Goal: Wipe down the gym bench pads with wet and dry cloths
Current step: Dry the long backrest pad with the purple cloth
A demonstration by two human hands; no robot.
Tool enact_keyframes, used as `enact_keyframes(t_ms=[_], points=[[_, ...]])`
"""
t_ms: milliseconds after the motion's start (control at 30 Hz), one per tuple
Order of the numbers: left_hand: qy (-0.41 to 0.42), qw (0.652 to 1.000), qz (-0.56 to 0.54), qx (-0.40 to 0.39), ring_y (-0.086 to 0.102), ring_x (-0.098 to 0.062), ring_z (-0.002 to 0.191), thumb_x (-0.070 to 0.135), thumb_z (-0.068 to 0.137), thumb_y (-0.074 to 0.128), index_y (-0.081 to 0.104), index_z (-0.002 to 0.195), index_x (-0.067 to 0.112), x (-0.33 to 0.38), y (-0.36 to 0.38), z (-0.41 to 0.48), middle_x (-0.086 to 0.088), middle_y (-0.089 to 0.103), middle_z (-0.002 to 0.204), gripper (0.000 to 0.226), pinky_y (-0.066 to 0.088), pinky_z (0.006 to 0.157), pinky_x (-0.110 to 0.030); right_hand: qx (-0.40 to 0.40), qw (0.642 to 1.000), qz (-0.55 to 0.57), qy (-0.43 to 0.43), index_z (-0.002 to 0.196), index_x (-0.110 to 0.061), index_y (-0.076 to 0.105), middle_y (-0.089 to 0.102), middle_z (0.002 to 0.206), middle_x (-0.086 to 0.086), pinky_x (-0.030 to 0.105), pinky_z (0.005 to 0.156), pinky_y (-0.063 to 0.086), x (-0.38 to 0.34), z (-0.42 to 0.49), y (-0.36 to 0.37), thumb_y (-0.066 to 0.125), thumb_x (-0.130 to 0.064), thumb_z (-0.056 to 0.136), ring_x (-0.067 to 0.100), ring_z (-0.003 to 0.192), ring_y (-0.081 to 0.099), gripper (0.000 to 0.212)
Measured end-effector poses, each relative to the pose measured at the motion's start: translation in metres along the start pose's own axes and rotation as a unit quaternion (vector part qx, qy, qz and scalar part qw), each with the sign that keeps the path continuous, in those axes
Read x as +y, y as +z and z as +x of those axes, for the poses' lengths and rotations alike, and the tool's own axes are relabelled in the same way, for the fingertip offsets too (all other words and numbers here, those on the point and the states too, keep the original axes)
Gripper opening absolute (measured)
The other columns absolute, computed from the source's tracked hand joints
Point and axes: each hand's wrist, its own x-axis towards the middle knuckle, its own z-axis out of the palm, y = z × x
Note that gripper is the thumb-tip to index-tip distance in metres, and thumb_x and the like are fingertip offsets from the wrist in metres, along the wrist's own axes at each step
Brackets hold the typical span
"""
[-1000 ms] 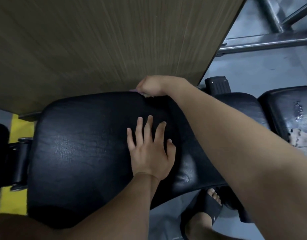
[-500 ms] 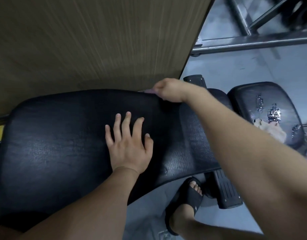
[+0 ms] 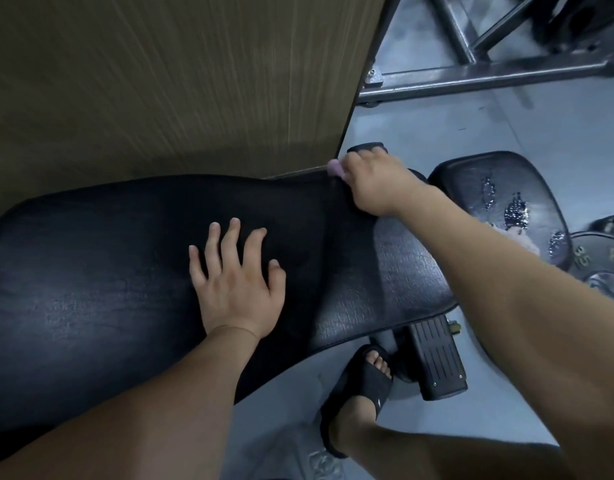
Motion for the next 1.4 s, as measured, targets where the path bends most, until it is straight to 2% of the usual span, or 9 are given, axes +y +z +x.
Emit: enact_keyframes(t_ms=[233,367,433,600,767,867,1067,1233,1400], points=[[-0.002,1.000,-0.001,0.004,0.011,-0.027,0.155,0.046,0.094,0.045,0.042,0.144,0.032,0.000,0.000,0.000,-0.004,0.030,0.161,0.053,0.010,0.123,-0.058,0.080,0.982,0.147,-0.086,0.112,-0.002,0.052,0.055,0.115,0.019,0.049,0.096,0.043,-0.032,0.004,0.012,0.048,-0.023,0.105,0.038,0.108,0.053,0.022],[-0.001,1.000,0.002,0.003,0.011,-0.027,0.155,0.046,0.094,0.043,0.042,0.145,0.032,-0.001,0.000,0.000,-0.004,0.030,0.161,0.053,0.010,0.123,-0.058,0.040,0.984,0.151,-0.089,0.140,-0.009,0.041,0.058,0.136,0.012,0.035,0.086,0.048,-0.042,0.006,0.017,0.045,-0.013,0.104,0.032,0.118,0.060,0.036],[0.000,1.000,0.005,0.002,0.011,-0.027,0.155,0.048,0.093,0.040,0.042,0.145,0.033,-0.001,0.000,0.000,-0.004,0.030,0.162,0.054,0.010,0.123,-0.058,0.022,0.987,0.130,-0.088,0.153,-0.023,0.036,0.057,0.140,0.005,0.035,0.094,0.048,-0.034,0.004,0.015,0.048,-0.007,0.099,0.026,0.124,0.056,0.057],[-0.001,1.000,0.000,0.001,0.011,-0.027,0.155,0.045,0.094,0.046,0.042,0.145,0.032,-0.002,0.000,-0.001,-0.005,0.029,0.161,0.052,0.010,0.123,-0.058,0.013,0.992,0.124,0.032,0.133,-0.030,0.060,0.061,0.128,0.008,0.043,0.106,0.043,0.033,-0.002,0.010,0.045,-0.024,0.101,0.032,0.125,0.051,0.035],[-0.003,1.000,0.003,0.003,0.011,-0.027,0.155,0.048,0.093,0.039,0.042,0.144,0.032,-0.001,0.001,0.000,-0.005,0.030,0.161,0.054,0.010,0.123,-0.058,-0.015,0.984,0.085,0.157,0.133,-0.025,0.057,0.060,0.137,0.013,0.042,0.108,0.036,0.064,-0.003,0.001,0.037,-0.025,0.090,0.037,0.129,0.044,0.048],[0.000,1.000,0.004,0.001,0.011,-0.027,0.155,0.048,0.092,0.038,0.042,0.144,0.032,0.000,0.000,0.000,-0.005,0.030,0.161,0.054,0.010,0.123,-0.059,-0.027,0.984,0.124,0.127,0.126,-0.012,0.051,0.060,0.132,0.022,0.040,0.095,0.042,0.038,0.015,-0.004,0.039,-0.026,0.099,0.039,0.121,0.053,0.033],[0.000,1.000,0.005,-0.003,0.010,-0.027,0.155,0.048,0.092,0.038,0.042,0.145,0.032,-0.001,0.000,0.000,-0.005,0.029,0.161,0.055,0.009,0.123,-0.058,-0.128,0.984,0.125,0.017,0.134,-0.013,0.062,0.056,0.145,0.009,0.032,0.102,0.037,-0.015,0.038,-0.012,0.035,-0.036,0.109,0.029,0.132,0.049,0.044],[0.005,1.000,0.008,0.001,0.011,-0.027,0.155,0.047,0.093,0.037,0.043,0.145,0.031,-0.001,0.001,0.000,-0.005,0.031,0.161,0.055,0.010,0.122,-0.059,-0.087,0.987,0.108,0.079,0.130,-0.013,0.063,0.056,0.141,0.017,0.036,0.093,0.035,0.020,0.030,-0.005,0.030,-0.047,0.105,0.034,0.130,0.050,0.053],[0.003,1.000,0.006,0.006,0.012,-0.028,0.154,0.047,0.092,0.038,0.043,0.144,0.031,-0.001,0.001,-0.001,-0.006,0.031,0.161,0.054,0.012,0.122,-0.059,-0.073,0.977,0.109,0.168,0.132,-0.010,0.061,0.054,0.141,0.023,0.042,0.107,0.041,0.056,0.013,-0.012,0.025,-0.038,0.106,0.040,0.127,0.051,0.053]])
